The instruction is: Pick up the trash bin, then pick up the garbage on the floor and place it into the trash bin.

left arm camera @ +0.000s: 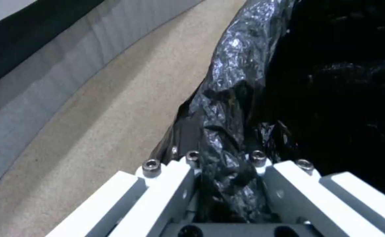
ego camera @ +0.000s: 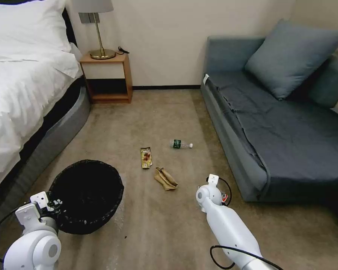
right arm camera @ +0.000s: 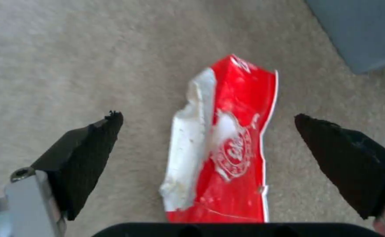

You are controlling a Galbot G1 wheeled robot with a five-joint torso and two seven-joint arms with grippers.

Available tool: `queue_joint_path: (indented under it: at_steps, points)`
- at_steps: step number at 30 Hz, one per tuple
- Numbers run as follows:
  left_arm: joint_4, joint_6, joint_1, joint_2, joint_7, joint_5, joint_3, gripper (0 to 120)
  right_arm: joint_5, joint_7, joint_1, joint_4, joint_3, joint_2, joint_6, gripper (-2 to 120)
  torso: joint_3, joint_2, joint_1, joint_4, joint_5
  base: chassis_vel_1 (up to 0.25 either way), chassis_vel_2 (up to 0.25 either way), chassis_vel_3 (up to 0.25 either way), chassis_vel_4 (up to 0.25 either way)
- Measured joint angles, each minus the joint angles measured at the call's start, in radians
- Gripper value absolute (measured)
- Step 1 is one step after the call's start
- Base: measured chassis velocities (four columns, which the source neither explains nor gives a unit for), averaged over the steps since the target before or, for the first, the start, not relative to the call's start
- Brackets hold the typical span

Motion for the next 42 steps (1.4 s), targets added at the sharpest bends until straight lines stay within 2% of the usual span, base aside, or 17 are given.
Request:
queue_joint_path:
  at_steps: [9,12,15,17,20,21,25,26,29,31,34,36,37,38,39,41,42]
  points:
    - [0.001,0.001,-0.006,0.002,0.000,0.000,0.002,3,-0.013,-0.016,-0.011,-0.038,0.021,0.011,0.010,99,0.000,0.000,0.000,0.0000,0.0001,0.000,0.000,0.000,0.000]
    - [0.000,0.002,-0.006,0.002,0.000,0.000,0.003,3,-0.021,-0.023,-0.015,-0.044,0.026,0.016,0.014,92,0.000,0.000,0.000,0.0001,0.0000,0.000,0.000,0.000,0.000]
    - [-0.003,0.002,-0.005,0.002,0.000,0.001,0.003,3,-0.031,-0.033,-0.019,-0.053,0.028,0.020,0.018,79,0.000,0.000,0.000,0.0001,0.0001,0.000,0.000,0.000,0.000]
    - [-0.004,0.002,-0.005,0.002,-0.001,0.001,0.003,3,-0.032,-0.034,-0.020,-0.054,0.029,0.020,0.018,77,0.000,0.000,0.000,0.0001,0.0001,0.000,0.000,0.000,0.000]
    - [-0.007,0.003,-0.004,0.001,-0.001,0.003,0.003,3,-0.041,-0.042,-0.026,-0.059,0.031,0.020,0.023,61,0.000,0.000,0.000,0.0000,0.0000,0.000,0.000,0.000,0.000]
    - [-0.007,0.003,-0.004,0.001,-0.001,0.003,0.003,3,-0.041,-0.042,-0.026,-0.059,0.031,0.020,0.023,61,0.000,0.000,0.000,0.0000,0.0000,0.000,0.000,0.000,0.000]
    - [-0.012,0.003,-0.002,-0.003,-0.001,0.008,0.006,3,-0.054,-0.053,-0.035,-0.066,0.035,0.016,0.034,41,0.000,0.000,0.000,0.0001,0.0000,0.000,0.000,0.000,0.000]
    - [-0.012,0.003,-0.002,-0.003,-0.001,0.008,0.006,3,-0.054,-0.053,-0.035,-0.066,0.035,0.016,0.034,41,0.000,0.000,0.000,0.0001,0.0000,0.000,0.000,0.000,0.000]
    - [-0.016,0.004,-0.001,-0.005,-0.002,0.012,0.011,3,-0.057,-0.058,-0.043,-0.065,0.036,0.012,0.038,28,0.000,0.000,0.000,0.0001,0.0000,0.000,0.000,0.000,0.000]
    - [-0.016,0.004,-0.001,-0.005,-0.002,0.012,0.012,3,-0.058,-0.059,-0.046,-0.063,0.036,0.010,0.039,25,0.000,0.000,0.000,0.0001,0.0001,0.000,0.000,0.000,0.000]
    - [-0.017,0.005,-0.002,-0.006,-0.004,0.014,0.016,3,-0.049,-0.067,-0.075,0.005,0.027,-0.018,0.044,8,0.000,0.000,0.000,-0.0001,0.0002,0.000,0.000,0.000,0.000]
    - [-0.016,0.005,-0.003,-0.006,-0.004,0.015,0.016,3,-0.045,-0.069,-0.080,0.025,0.024,-0.024,0.044,7,0.000,0.000,0.000,0.0000,0.0001,0.000,0.000,0.000,0.000]
    - [-0.013,0.005,-0.003,-0.006,-0.004,0.016,0.016,3,-0.039,-0.073,-0.090,0.064,0.018,-0.036,0.046,1,0.000,0.000,0.000,0.0000,0.0001,0.000,0.000,0.000,0.000]
    - [-0.009,0.005,-0.005,-0.006,-0.005,0.018,0.016,3,-0.031,-0.081,-0.105,0.136,0.006,-0.056,0.047,0,0.000,0.000,0.000,-0.0001,0.0001,0.000,0.000,0.000,0.000]
    - [-0.009,0.005,-0.005,-0.006,-0.005,0.018,0.016,3,-0.031,-0.081,-0.105,0.136,0.006,-0.056,0.047,0,0.000,0.000,0.000,-0.0001,0.0001,0.000,0.000,0.000,0.000]
    - [-0.002,0.005,-0.007,-0.005,-0.005,0.025,0.016,3,-0.022,-0.101,-0.127,0.263,-0.013,-0.084,0.047,0,0.000,0.000,0.000,0.0000,0.0000,0.000,0.000,0.000,0.000]
    - [-0.001,0.005,-0.007,-0.005,-0.005,0.025,0.016,3,-0.020,-0.102,-0.129,0.275,-0.015,-0.087,0.048,0,0.000,0.000,0.000,0.0000,-0.0001,0.000,0.000,0.000,0.000]
